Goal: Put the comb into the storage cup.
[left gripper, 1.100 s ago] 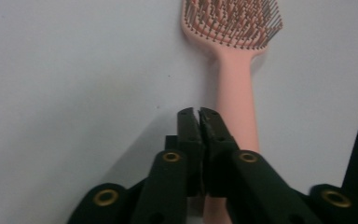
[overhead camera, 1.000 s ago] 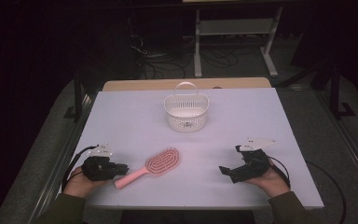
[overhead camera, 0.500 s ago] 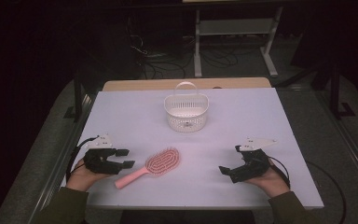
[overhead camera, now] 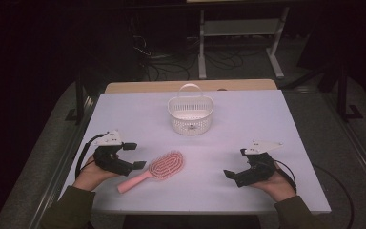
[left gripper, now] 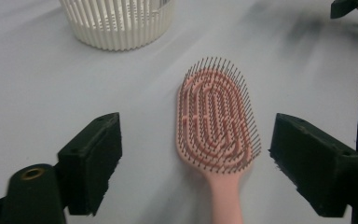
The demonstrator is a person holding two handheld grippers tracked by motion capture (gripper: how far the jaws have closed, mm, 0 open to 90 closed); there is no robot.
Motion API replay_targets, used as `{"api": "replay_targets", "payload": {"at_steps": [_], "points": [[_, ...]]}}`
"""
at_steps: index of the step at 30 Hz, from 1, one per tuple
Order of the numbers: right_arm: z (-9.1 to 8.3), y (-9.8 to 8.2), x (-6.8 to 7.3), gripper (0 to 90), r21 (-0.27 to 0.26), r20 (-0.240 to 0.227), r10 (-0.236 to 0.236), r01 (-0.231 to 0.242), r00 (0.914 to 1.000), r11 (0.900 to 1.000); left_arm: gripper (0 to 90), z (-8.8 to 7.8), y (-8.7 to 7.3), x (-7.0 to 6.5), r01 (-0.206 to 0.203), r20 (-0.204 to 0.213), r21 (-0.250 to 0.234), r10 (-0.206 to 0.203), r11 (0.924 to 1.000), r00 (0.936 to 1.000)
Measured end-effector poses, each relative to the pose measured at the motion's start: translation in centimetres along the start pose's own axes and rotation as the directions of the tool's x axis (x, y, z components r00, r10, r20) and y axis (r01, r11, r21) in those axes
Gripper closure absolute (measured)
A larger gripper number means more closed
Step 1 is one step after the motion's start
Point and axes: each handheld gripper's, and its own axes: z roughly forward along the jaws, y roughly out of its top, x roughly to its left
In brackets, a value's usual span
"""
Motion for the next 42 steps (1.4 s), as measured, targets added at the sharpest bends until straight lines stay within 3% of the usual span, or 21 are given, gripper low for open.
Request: {"api": "replay_targets", "payload": {"at_steps": [9, 14, 21, 42], "points": [[-0.1, 0.0, -0.1, 0.0, -0.003, -0.001, -0.001, 0.001, 1.0, 1.0, 4.8, 1.0, 1.0, 0.2, 0.005, 0.013, -0.03, -0.004, 0.9995, 0.9999], [-0.1, 0.0, -0.1, 0.0, -0.005, 0.0, -0.003, 0.003, 1.0, 1.0, 0.2, 1.4, 1.0, 0.1, -0.017, 0.011, -0.035, 0.017, 0.9993, 0.9998], [0.0, 0.0, -0.2, 0.0, -0.006, 0.002, -0.001, 0.001, 1.0, 1.0, 0.1, 1.3, 0.8, 0.0, -0.017, -0.001, -0.057, 0.017, 0.9982, 0.9999], [0.0, 0.0, -0.1, 0.0, -0.003, 0.002, 0.003, -0.003, 1.0, 1.0, 0.2, 0.7, 0.6, 0.0, 0.003, -0.016, -0.06, -0.004, 0.9982, 0.9999]]}}
